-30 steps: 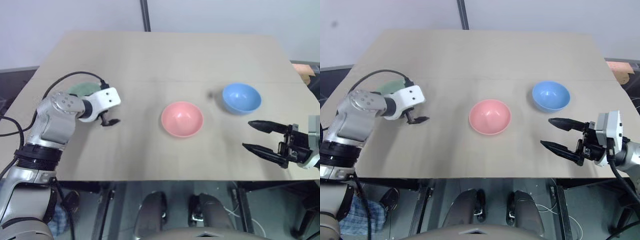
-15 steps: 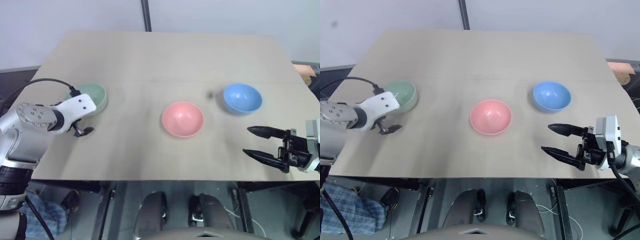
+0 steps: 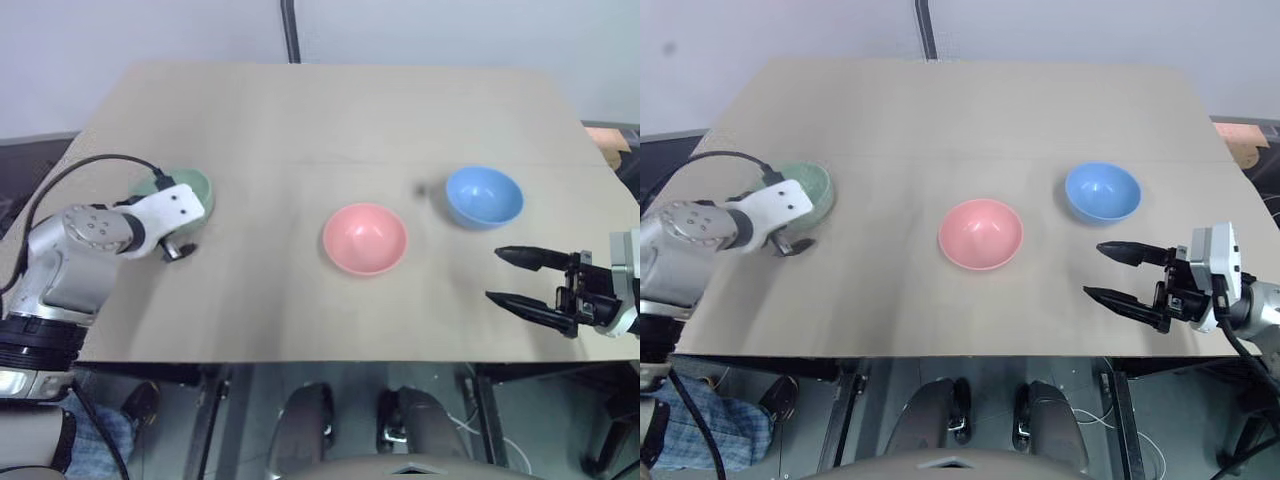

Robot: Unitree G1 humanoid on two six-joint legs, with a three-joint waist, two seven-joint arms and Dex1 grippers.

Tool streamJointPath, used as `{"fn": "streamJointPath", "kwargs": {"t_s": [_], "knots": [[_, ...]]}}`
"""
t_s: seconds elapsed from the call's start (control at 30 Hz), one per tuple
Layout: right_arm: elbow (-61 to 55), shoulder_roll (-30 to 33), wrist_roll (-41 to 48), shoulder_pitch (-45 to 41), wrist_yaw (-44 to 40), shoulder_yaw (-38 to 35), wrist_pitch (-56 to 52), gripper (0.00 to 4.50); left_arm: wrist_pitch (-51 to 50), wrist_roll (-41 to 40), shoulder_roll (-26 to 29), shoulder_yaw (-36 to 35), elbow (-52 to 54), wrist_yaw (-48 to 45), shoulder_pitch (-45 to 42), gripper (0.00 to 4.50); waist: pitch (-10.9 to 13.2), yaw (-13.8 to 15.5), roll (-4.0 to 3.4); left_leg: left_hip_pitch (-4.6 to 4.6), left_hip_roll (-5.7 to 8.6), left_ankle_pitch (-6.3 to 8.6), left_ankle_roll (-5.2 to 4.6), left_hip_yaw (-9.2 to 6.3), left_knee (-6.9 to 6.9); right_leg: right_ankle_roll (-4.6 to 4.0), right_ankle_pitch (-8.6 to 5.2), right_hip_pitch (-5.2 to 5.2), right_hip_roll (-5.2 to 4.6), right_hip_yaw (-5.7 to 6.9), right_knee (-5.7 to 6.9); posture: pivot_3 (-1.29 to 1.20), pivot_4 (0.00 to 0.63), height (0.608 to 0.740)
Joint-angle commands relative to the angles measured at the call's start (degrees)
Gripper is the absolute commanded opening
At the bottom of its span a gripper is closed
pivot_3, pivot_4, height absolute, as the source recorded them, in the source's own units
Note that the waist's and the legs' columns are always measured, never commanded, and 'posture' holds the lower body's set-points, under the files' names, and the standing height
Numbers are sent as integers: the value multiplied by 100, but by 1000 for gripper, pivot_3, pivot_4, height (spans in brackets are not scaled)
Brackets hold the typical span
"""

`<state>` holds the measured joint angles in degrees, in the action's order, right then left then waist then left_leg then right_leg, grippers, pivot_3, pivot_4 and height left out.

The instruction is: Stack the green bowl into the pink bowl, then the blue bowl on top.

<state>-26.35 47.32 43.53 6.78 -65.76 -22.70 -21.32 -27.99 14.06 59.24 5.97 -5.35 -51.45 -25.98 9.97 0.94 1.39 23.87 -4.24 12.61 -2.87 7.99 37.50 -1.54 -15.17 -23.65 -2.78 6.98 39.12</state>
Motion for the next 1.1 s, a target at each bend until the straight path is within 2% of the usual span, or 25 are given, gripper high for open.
{"fn": "streamJointPath", "kwargs": {"t_s": [0.03, 0.07, 0.1, 0.27, 0.3, 0.5, 0.7, 0.87, 1.1], "knots": [[-204, 8, 55, 65, 50, -174, 63, 3436, 390, 149, 28, 98, -317, 96, -274, 3587, 0, -5, 0, 0, 0, 0, 0, 0, 0, 0, 0, 0, 1, 0, 0, 0, 150, 740], [-222, -1, 48, 103, 57, -189, 75, 3436, 441, 154, 1, 131, -400, 103, -352, 3399, 0, -8, 0, 0, -1, 0, 0, 0, 0, 0, 0, 0, 1, 0, 0, 0, 150, 740], [-237, -5, 47, 139, 60, -205, 84, 3436, 478, 150, -28, 157, -467, 101, -428, 2755, 0, -6, 0, 0, -1, 0, 0, 0, 0, 0, 0, 0, 1, 0, 0, 0, 150, 740], [-270, -22, 43, 220, 137, -236, 103, 3436, 662, 203, -103, 273, -698, 75, -646, 385, 0, -6, 1, 0, 0, 0, 0, 0, 0, 0, 0, 1, 0, 0, 0, 0, 150, 740], [-277, -27, 42, 237, 149, -243, 108, 3436, 686, 204, -112, 296, -716, 62, -672, 32, 0, -7, 1, 0, 0, 0, 0, 1, 0, 0, 0, 0, 0, 0, 0, 0, 150, 740], [-300, -34, 45, 320, 180, -283, 125, 3436, 1228, 279, -150, 469, -1072, -98, -1193, 32, 0, 5, 3, 0, 0, -1, 1, 0, 1, 0, 0, 0, 1, 0, 1, 0, 150, 740], [-180, -40, -32, 183, 223, -227, 184, 3436, 2706, 200, -480, 746, -1586, -377, -2143, 32, -1, 12, 5, 3, 4, -1, 0, 0, 8, 1, 1, 3, 0, 2, 1, 0, 150, 740], [-56, 4, -80, -60, 215, -144, 200, 3436, 3351, -204, -1196, 1095, -836, -1227, -2681, 32, 0, 24, 6, 8, 5, -14, 21, -2, 13, 1, 1, 3, 3, 4, 1, 0, 150, 740], [-16, -30, -138, -184, 220, -31, 221, 3436, 4307, -795, -1913, 1430, -250, -1981, -2733, 32, 0, -24, 4, 4, 1, -16, 25, 5, 21, 1, 1, 3, 12, -7, 6, 0, 150, 740]]}}
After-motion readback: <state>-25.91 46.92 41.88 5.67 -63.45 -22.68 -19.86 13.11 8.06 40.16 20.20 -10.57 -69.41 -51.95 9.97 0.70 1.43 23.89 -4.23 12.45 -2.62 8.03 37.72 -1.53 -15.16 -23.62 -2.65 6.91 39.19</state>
